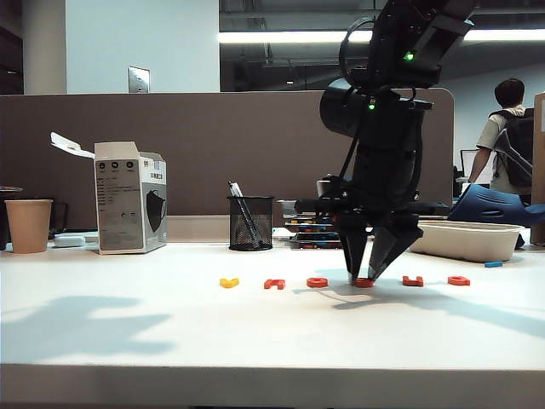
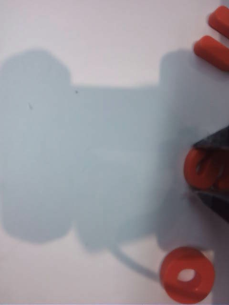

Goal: Select the appropriate letters from the row of letter magnets placed on the table to arrange into the word "sun".

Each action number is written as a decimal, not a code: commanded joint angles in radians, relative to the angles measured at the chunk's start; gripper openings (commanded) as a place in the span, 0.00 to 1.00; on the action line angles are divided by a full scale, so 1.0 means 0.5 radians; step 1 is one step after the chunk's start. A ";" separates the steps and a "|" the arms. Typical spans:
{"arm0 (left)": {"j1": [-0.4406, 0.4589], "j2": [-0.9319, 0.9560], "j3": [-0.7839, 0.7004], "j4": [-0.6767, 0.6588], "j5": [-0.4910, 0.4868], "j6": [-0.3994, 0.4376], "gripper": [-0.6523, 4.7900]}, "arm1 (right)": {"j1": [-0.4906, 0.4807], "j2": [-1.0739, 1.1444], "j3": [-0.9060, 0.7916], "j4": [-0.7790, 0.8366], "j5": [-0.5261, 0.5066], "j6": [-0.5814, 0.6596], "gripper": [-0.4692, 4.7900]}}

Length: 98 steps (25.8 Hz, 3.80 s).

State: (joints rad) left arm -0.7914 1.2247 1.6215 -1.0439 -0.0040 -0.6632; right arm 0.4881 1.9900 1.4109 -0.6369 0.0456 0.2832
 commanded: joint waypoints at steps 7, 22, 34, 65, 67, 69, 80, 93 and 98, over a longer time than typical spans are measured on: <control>-0.003 -0.005 0.005 0.011 -0.006 0.010 0.11 | 0.008 0.036 -0.025 -0.062 -0.049 0.009 0.29; -0.003 -0.005 0.005 0.011 -0.006 0.010 0.11 | 0.008 -0.082 -0.005 0.021 -0.043 0.008 0.29; -0.003 -0.005 0.005 0.014 -0.007 0.010 0.11 | 0.106 -0.108 0.339 -0.257 -0.146 0.021 0.29; -0.003 -0.006 0.006 0.011 0.002 0.011 0.11 | 0.633 0.185 0.301 -0.394 -0.082 0.497 0.33; -0.003 -0.006 0.006 0.011 0.002 0.011 0.11 | 0.633 0.185 0.301 -0.404 -0.085 0.497 0.41; -0.003 -0.006 0.006 0.011 0.002 0.011 0.11 | 0.634 0.185 0.301 -0.404 -0.096 0.497 0.43; -0.003 -0.006 0.006 0.010 0.008 0.093 0.11 | 0.635 0.144 0.303 -0.401 -0.172 0.496 0.52; -0.003 -0.006 0.006 0.010 0.008 0.093 0.11 | 0.560 0.030 0.430 -0.448 -0.035 0.363 0.52; -0.003 -0.006 0.006 0.009 0.008 0.094 0.11 | 0.397 0.023 0.521 -0.531 0.056 0.307 0.52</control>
State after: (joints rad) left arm -0.7918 1.2243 1.6218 -1.0435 -0.0017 -0.6212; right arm 0.7101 2.0113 1.6627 -0.8852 0.0574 0.4500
